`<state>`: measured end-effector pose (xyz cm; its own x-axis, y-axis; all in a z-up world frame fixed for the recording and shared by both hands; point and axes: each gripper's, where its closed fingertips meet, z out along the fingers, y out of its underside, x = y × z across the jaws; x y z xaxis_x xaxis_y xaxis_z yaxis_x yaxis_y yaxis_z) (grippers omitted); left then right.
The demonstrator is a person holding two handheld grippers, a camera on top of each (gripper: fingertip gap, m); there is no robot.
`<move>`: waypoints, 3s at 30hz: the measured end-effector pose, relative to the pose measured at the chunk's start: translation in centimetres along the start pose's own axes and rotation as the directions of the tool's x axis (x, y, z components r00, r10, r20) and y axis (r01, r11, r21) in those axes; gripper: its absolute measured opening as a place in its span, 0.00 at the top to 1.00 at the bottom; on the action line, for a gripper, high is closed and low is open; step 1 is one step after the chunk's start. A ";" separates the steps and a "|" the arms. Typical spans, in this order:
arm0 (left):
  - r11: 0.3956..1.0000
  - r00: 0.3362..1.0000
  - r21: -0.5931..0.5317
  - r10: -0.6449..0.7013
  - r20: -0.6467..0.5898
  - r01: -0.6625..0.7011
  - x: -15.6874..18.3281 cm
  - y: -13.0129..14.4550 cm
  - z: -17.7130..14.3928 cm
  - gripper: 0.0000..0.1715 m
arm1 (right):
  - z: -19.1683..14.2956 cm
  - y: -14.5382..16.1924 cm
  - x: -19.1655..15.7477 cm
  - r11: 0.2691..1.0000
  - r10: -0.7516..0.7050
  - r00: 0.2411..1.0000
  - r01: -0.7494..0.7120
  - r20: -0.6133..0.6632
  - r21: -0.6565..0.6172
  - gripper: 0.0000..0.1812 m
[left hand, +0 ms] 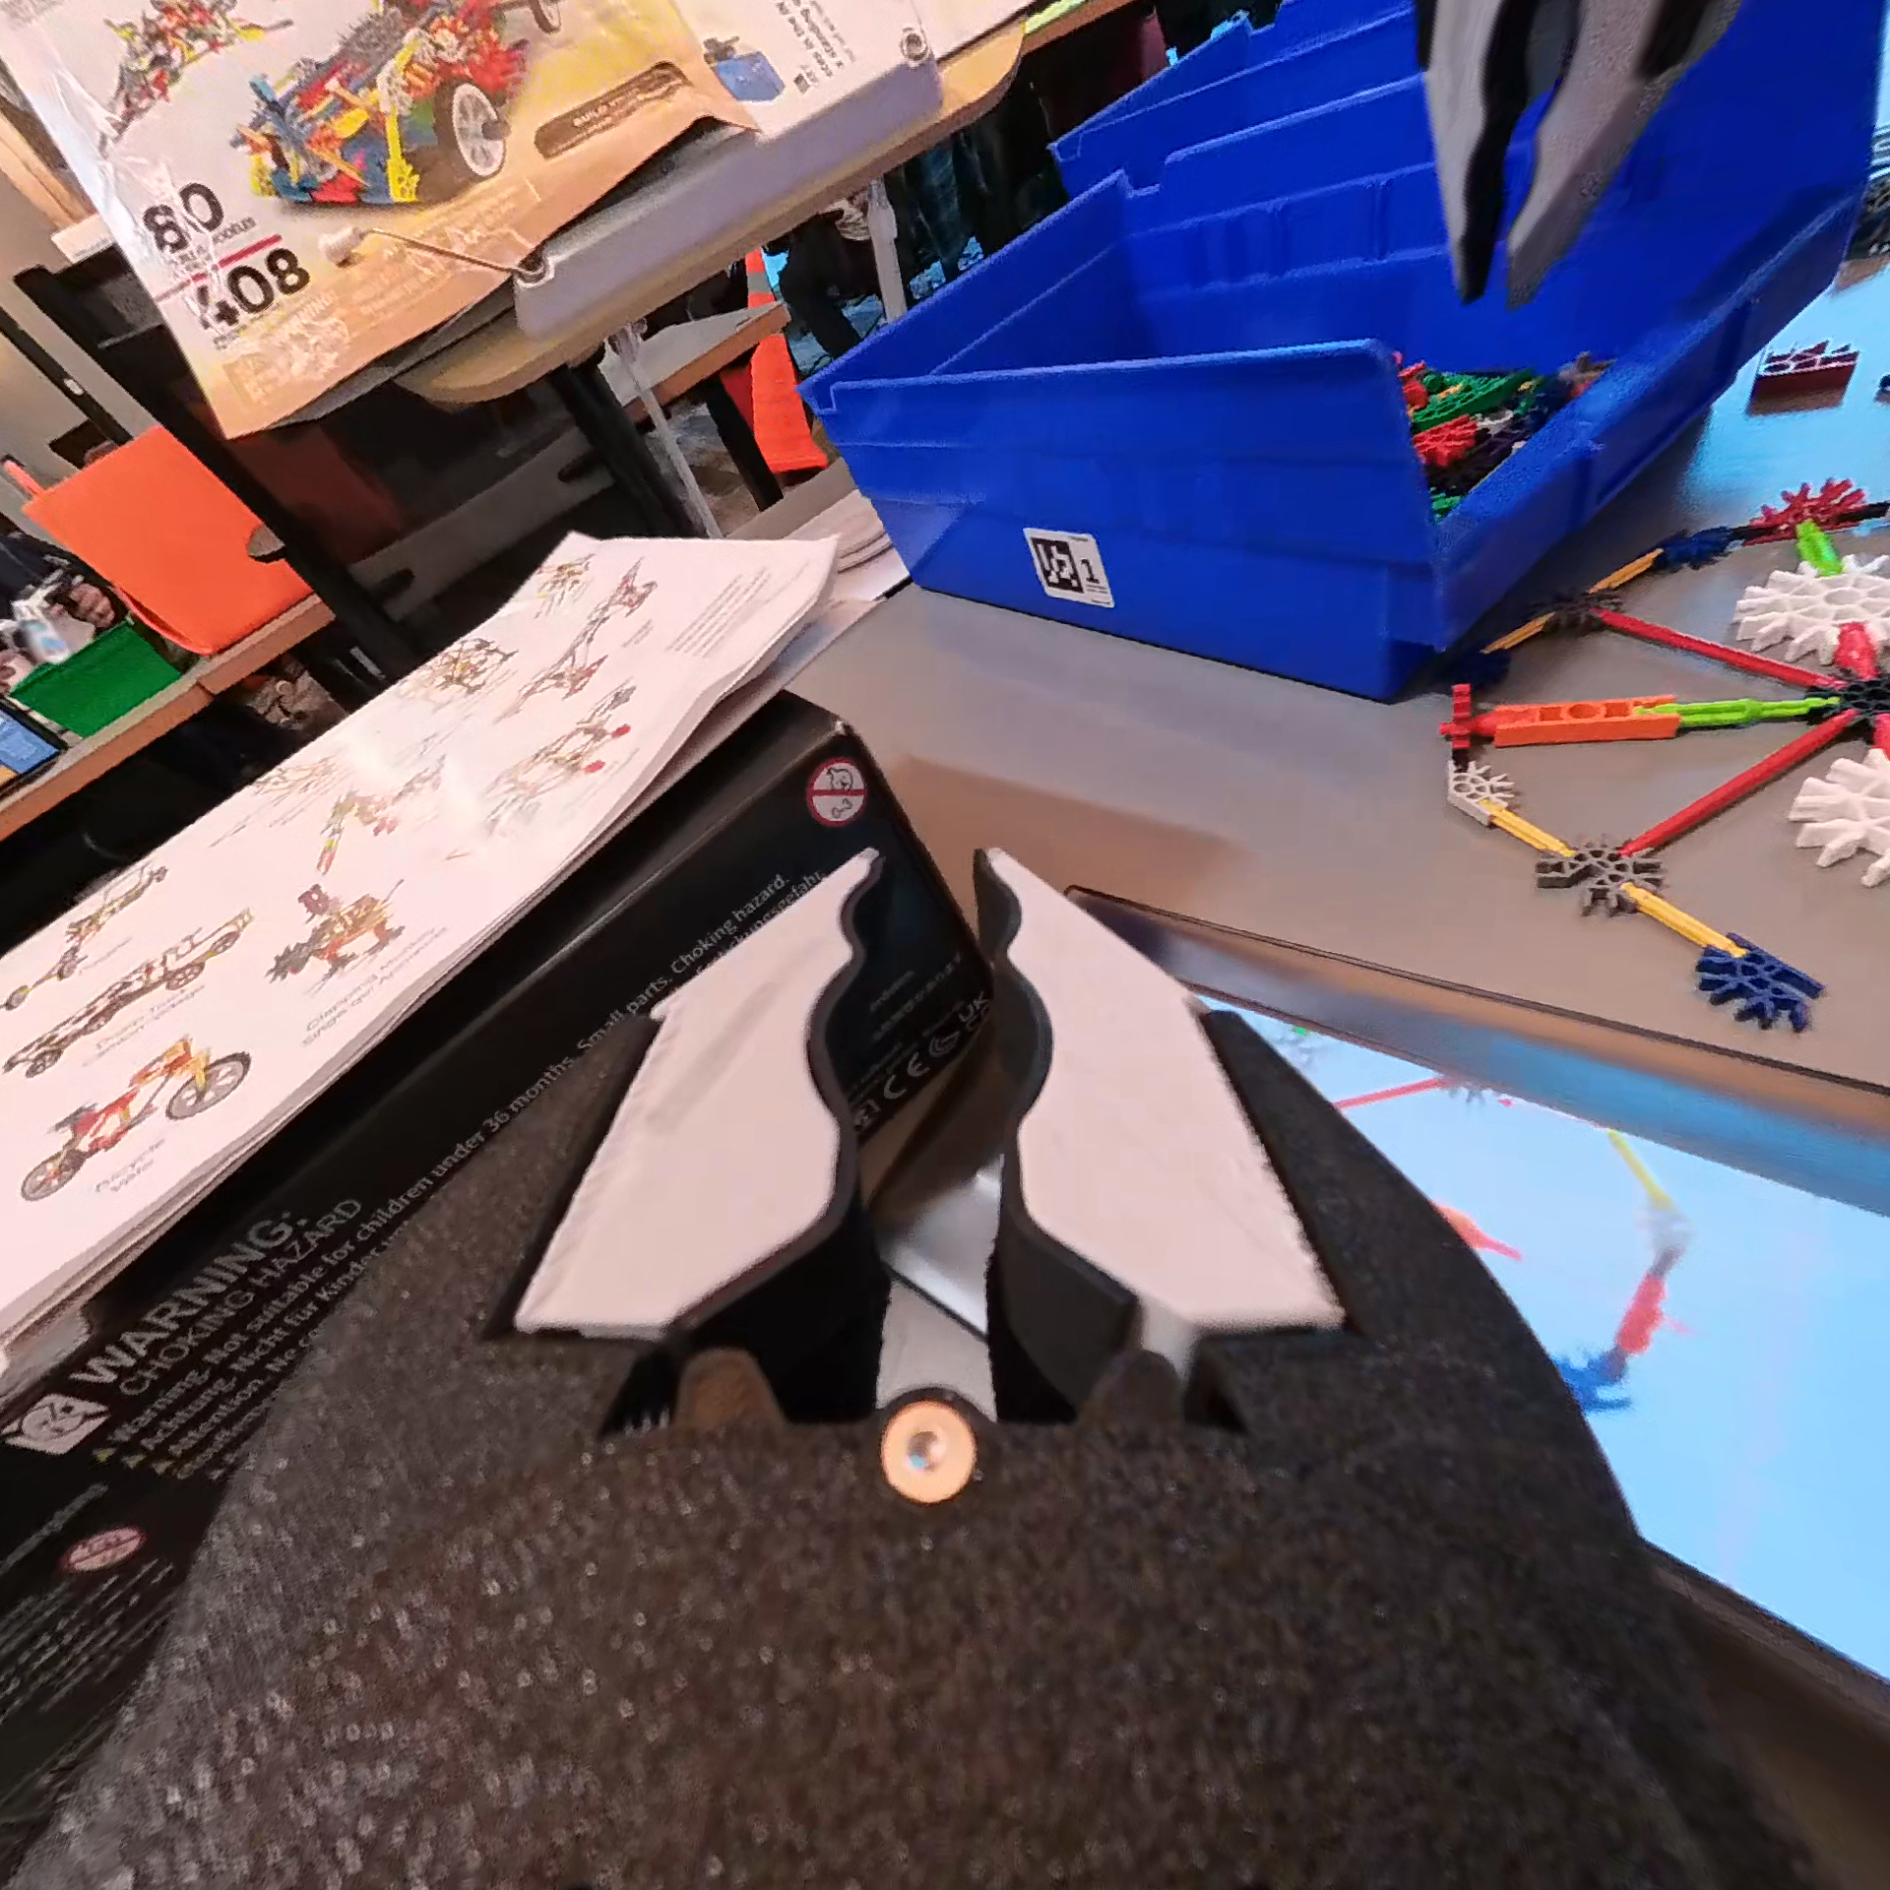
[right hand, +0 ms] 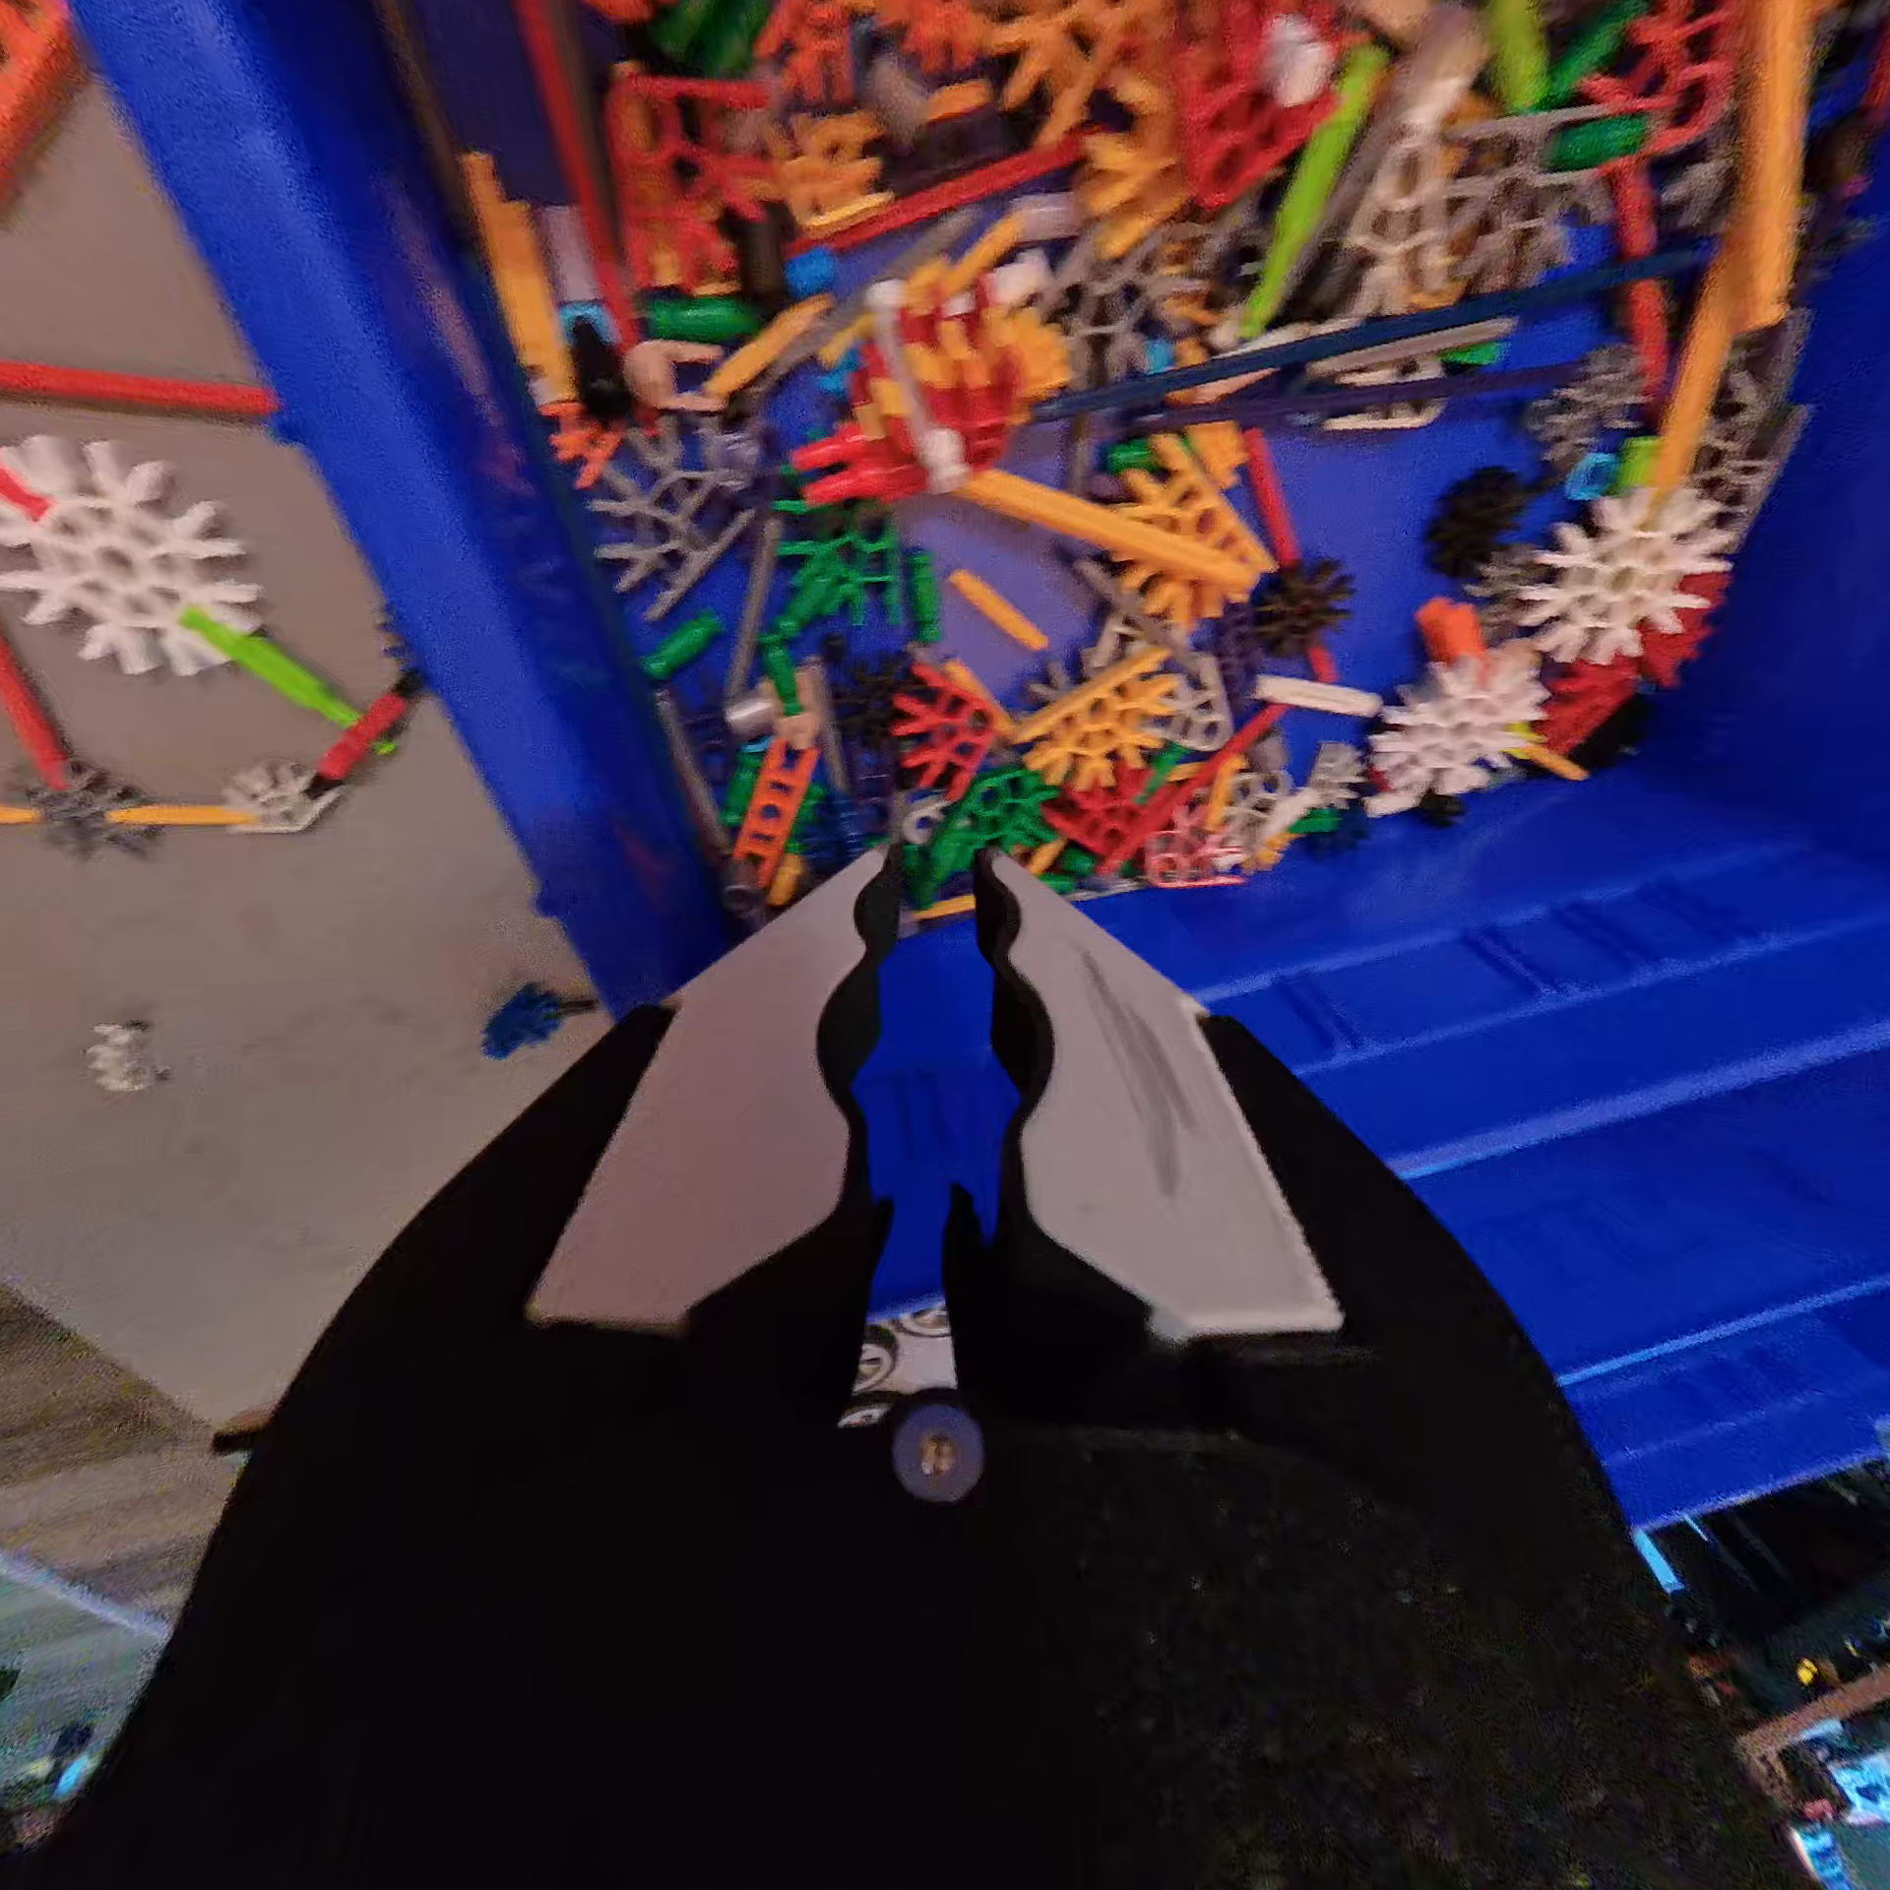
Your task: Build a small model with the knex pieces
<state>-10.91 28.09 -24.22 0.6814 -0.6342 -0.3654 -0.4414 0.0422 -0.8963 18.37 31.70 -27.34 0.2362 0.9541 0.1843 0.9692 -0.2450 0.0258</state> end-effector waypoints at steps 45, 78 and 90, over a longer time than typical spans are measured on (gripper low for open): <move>1.000 1.000 0.009 -0.002 -0.025 0.002 0.4 -0.1 0.4 0.91 | 2.9 -8.4 0.9 0.970 -0.198 0.970 0.173 0.140 0.173 0.67; 0.999 0.999 0.032 -0.007 -0.034 0.008 0.4 -0.4 0.1 0.91 | 2.5 0.8 -2.1 0.930 -0.276 0.912 0.333 0.302 -0.158 1.00; 0.988 0.995 0.114 0.105 -0.004 -0.103 0.7 -3.4 -0.7 0.91 | -4.4 -3.4 -0.7 0.947 -0.069 0.971 -0.009 0.230 0.321 1.00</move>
<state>-9.38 26.94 -21.23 0.6291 -0.6294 -0.4561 -0.4400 0.1954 -0.8765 14.55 31.09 -23.20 0.1786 0.9827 -0.0484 0.9381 -0.1849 -0.2928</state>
